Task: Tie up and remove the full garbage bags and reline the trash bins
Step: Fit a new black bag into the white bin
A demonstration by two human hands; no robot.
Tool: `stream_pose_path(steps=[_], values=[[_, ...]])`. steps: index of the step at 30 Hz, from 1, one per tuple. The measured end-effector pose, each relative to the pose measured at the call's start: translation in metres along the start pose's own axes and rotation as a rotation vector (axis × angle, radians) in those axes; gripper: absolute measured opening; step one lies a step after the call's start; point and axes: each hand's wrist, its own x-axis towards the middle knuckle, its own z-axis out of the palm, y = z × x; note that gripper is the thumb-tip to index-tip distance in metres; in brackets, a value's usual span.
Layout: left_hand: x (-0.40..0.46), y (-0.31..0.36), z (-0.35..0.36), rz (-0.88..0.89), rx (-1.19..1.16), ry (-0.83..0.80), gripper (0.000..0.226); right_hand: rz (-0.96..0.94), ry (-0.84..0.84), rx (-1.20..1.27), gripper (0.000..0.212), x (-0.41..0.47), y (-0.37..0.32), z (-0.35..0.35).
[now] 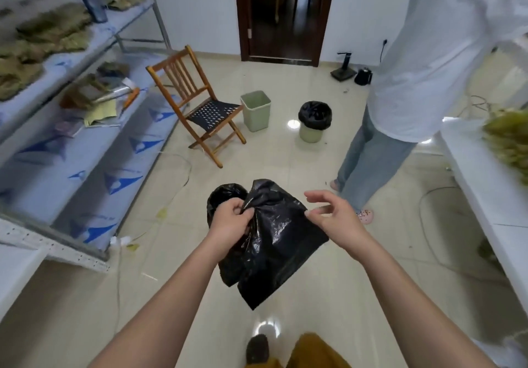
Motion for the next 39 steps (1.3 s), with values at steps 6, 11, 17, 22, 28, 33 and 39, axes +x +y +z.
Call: stream_pose_path(steps=[6,11,17,22,28,33,39], values=[[0.1,0.056,0.007,-0.047,-0.227,-0.074,0.013,0.094,-0.059,0.111,0.058,0.106,-0.017,0.006],[0.196,0.089,0.017,-0.077,-0.251,-0.059,0.015,0.07,-0.167,0.127,0.083,0.219,-0.032,-0.001],[0.312,0.148,0.037,-0.106,-0.384,-0.118,0.019,0.062,-0.268,0.097,0.075,0.353,-0.056,-0.018],[0.395,0.201,0.032,-0.09,-0.477,-0.122,0.018,0.058,-0.209,0.072,0.06,0.455,-0.091,-0.018],[0.509,0.228,0.013,-0.102,-0.391,-0.084,0.019,0.07,-0.104,0.032,0.034,0.571,-0.111,-0.008],[0.597,0.257,0.001,-0.169,-0.294,0.005,0.013,0.075,-0.027,0.042,0.031,0.651,-0.138,-0.019],[0.672,0.31,-0.003,-0.141,-0.345,-0.11,0.013,0.021,0.003,-0.027,0.03,0.724,-0.164,-0.03]])
